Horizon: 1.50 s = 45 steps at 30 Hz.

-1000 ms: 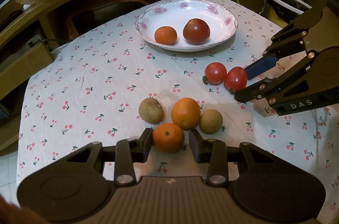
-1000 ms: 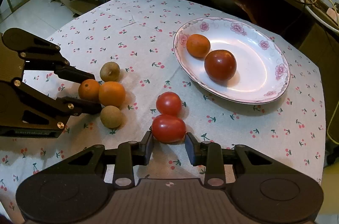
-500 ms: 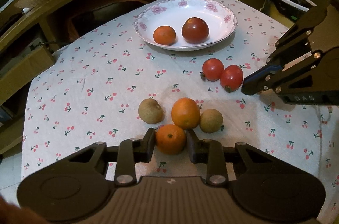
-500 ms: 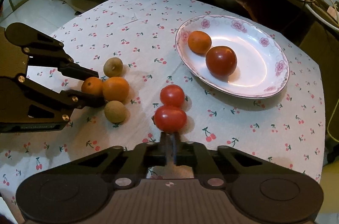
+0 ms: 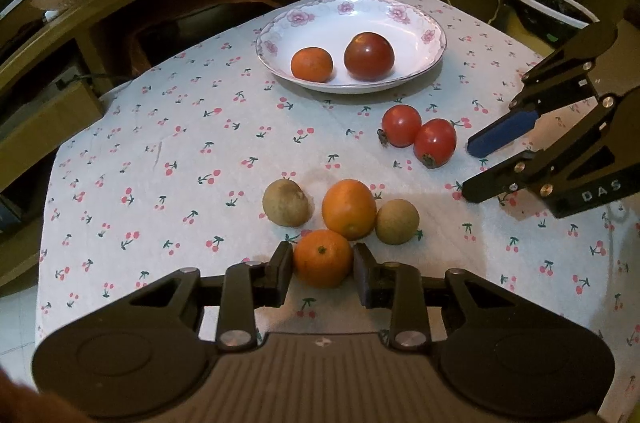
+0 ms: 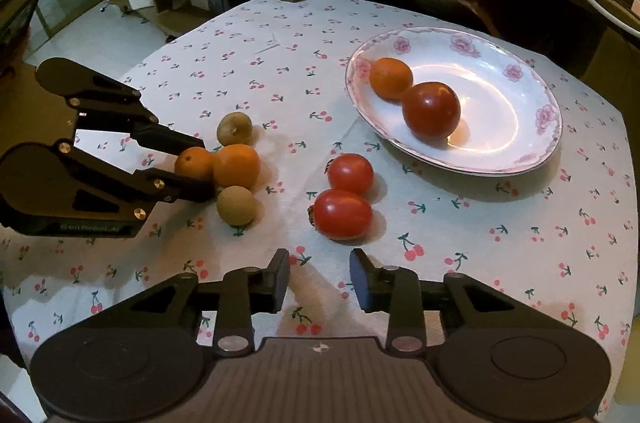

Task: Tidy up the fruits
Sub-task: 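Lift the tangerine with the left tool while the right tool lifts the tomato, then carry both fruits over the plate and open both tools to release them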

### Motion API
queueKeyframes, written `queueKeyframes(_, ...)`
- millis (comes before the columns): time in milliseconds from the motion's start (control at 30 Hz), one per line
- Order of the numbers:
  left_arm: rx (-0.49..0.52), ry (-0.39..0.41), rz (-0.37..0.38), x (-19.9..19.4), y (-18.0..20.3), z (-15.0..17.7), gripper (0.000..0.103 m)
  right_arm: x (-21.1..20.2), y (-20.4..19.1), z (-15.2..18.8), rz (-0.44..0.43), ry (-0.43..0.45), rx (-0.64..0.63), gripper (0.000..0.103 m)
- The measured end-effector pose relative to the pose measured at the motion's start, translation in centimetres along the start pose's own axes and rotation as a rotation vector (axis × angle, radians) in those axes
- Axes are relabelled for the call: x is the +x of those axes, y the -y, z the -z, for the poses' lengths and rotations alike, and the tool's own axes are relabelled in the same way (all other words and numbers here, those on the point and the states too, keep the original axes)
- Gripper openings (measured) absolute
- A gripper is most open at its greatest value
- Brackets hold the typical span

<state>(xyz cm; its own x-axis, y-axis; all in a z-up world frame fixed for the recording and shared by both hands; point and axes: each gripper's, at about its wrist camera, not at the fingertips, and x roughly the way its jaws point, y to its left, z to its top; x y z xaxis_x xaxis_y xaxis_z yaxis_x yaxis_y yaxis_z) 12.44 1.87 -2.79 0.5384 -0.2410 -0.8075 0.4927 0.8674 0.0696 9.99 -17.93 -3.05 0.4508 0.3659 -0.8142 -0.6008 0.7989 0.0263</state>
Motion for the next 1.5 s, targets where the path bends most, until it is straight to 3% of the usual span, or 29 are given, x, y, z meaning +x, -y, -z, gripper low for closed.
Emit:
queueKeyframes(233, -0.007, 0.001, -0.003, 0.2, 0.1, -0.2, 0.040, -0.2, 1.2, 0.0, 0.033, 0.033, 0.029, 0.039)
queueKeyframes(467, -0.011, 0.006, -0.018, 0.2, 0.0, 0.0, 0.048, 1.2, 1.1, -1.2, 0.054, 0.053, 0.025, 0.047)
queueKeyframes(600, -0.040, 0.007, -0.002, 0.1, -0.4, 0.1, 0.045, 1.6, 0.5, -1.5, 0.072, 0.050, -0.002, 0.045)
queueKeyframes(667, -0.059, 0.003, 0.024, 0.1, -0.6, 0.1, 0.037, 1.5, 0.4, -1.5, 0.066, 0.051, 0.002, 0.034)
queueKeyframes(1000, -0.054, -0.010, 0.019, 0.2, -0.2, -0.4, 0.036, 0.7, 0.6, -1.5, 0.056, 0.057, 0.039, 0.032)
queueKeyframes(1500, -0.048, 0.051, 0.024, -0.5, 0.5, -3.2, 0.036, -1.0, 1.7, -2.2, 0.087, 0.118, 0.078, 0.032)
